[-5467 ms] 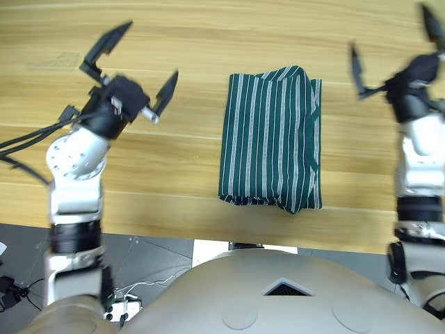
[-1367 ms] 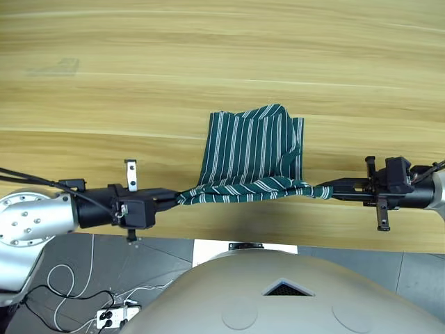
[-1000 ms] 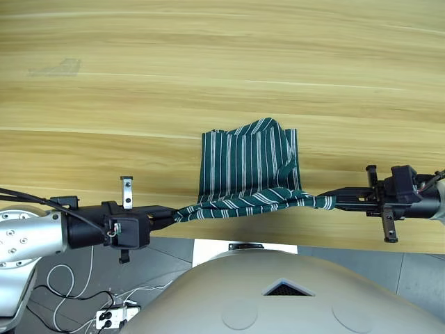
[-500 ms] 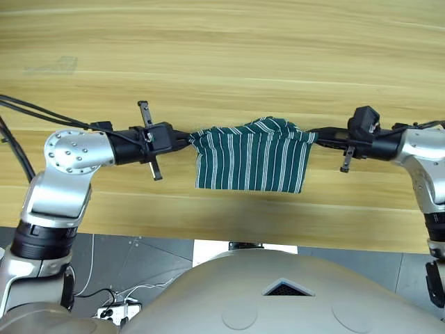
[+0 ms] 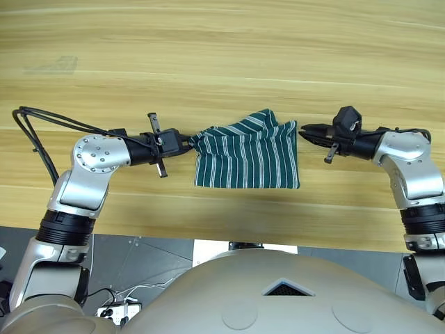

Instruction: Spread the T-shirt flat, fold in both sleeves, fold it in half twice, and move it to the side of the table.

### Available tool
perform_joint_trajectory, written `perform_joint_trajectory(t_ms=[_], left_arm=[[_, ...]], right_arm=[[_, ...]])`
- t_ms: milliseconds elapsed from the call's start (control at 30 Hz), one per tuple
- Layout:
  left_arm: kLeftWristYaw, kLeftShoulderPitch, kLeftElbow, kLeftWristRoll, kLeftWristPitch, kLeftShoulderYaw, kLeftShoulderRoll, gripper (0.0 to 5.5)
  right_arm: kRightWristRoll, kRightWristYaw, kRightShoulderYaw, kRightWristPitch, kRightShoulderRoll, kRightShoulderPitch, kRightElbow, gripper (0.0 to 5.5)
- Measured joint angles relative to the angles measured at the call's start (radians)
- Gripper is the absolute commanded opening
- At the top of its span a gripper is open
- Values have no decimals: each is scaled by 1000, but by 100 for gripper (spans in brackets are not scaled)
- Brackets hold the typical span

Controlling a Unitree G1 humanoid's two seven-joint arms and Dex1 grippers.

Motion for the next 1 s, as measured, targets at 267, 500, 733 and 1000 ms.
perform_joint_trajectory(t_ms=[267,500,733,1000], left_arm=[[77,-48,20,-32,7,83,-56,257],[442,-138,106,2,-6,290,-156,338],[658,-50,-167,-103,6,461,-330,338],[659,32,-259,-137,46,396,-411,338]], right_arm=[[2,-4,-49,-30,30,0,-3,253],[38,-63,-58,-84,153,-17,-116,253],[-110,-104,169,-156,342,-155,9,253],[-464,-315,334,-420,410,-372,547,253]])
